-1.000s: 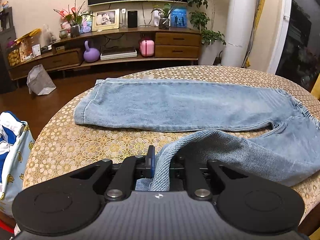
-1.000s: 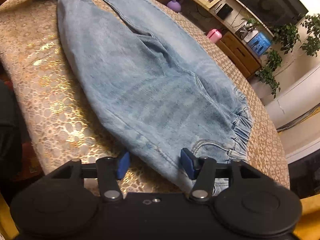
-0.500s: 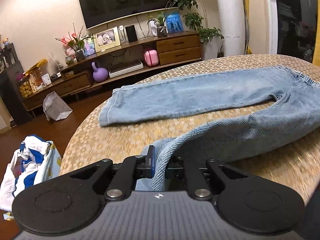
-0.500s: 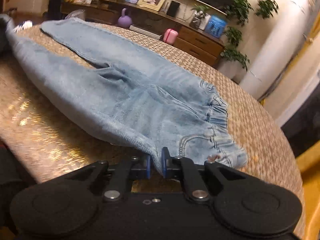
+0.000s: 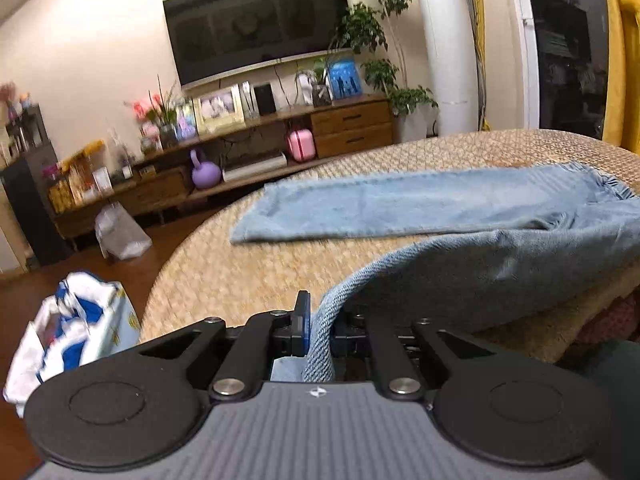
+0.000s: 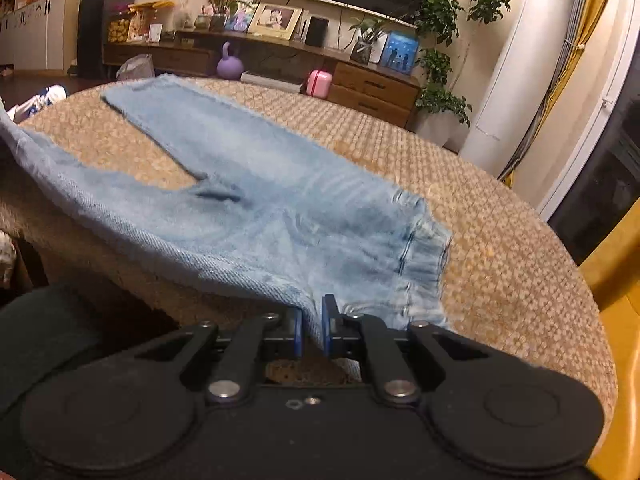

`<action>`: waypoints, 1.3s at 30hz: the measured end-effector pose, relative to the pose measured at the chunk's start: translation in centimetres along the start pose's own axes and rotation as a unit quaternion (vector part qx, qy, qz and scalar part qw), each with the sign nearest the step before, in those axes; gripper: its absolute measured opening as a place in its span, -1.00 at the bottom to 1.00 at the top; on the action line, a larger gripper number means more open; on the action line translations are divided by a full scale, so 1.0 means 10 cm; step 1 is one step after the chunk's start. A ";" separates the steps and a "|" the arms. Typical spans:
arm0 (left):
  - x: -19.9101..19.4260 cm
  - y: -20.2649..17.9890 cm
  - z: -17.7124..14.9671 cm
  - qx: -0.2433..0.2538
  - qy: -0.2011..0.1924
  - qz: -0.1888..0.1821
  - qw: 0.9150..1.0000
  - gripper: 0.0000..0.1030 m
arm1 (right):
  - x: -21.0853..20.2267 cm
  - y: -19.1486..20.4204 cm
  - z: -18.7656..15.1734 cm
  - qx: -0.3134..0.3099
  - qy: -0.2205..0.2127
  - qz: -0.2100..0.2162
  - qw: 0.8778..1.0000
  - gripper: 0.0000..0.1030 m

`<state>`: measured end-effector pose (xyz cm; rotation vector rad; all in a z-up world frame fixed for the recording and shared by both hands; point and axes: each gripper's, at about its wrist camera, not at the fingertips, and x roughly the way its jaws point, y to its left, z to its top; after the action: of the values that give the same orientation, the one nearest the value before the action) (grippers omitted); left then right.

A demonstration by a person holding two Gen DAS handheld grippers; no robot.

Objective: Fold clothes

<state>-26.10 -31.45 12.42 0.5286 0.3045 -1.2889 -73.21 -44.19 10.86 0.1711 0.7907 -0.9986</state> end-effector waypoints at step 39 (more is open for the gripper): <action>4.39 -0.46 1.71 0.156 0.228 0.024 0.961 -0.65 | 2.86 -1.05 1.66 0.059 0.065 0.015 0.996 1.00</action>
<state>-20.31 -77.75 4.07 1.1010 0.4705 -1.1627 -64.63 -77.49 6.00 0.3509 0.8460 -1.0140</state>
